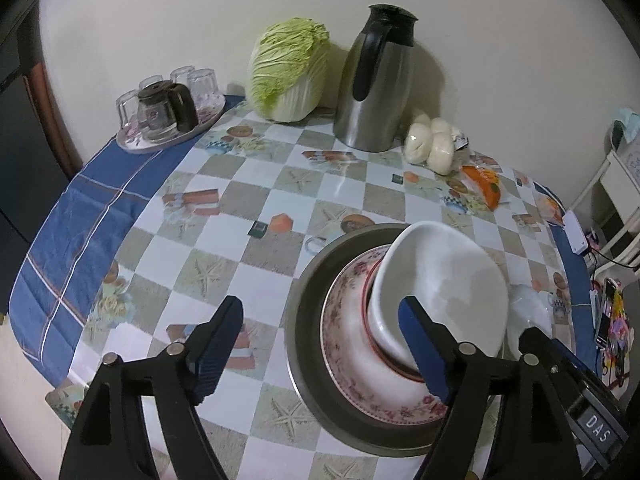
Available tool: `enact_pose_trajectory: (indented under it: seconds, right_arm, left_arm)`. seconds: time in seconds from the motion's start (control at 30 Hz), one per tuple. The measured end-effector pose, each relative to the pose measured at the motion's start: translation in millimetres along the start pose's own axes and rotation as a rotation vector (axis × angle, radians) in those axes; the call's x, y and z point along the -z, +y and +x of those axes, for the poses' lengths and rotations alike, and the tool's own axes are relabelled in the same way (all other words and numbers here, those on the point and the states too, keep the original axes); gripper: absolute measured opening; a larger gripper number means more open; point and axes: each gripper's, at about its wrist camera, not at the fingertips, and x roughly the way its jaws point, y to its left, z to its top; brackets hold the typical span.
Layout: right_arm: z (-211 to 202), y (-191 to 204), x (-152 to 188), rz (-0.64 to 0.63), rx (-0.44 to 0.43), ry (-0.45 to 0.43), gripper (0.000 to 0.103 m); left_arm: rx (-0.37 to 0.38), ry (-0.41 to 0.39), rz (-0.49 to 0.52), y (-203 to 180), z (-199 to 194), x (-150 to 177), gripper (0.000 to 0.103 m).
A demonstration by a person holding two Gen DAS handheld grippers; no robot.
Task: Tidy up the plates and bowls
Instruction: 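Open both grippers and withdraw them from the white square bowl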
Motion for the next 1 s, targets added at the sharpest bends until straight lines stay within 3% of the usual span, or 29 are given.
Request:
enact_pose_trajectory:
  seconds: [0.03, 0.47, 1.0]
  right_arm:
    - [-0.6, -0.3, 0.9, -0.003, 0.005, -0.001, 0.086]
    - [-10.3, -10.0, 17.8, -0.003, 0.036, 0.002, 0.100]
    - [-21.6, -35.6, 33.2, 0.022, 0.046, 0.014, 0.103]
  left_arm:
    - [-0.002, 0.000, -0.003, 1.0, 0.0, 1.2, 0.092]
    - [-0.016, 0.007, -0.051, 10.3, -4.5, 27.0, 0.092]
    - [-0.052, 0.011, -0.053, 1.2, -4.7, 54.8, 0.092]
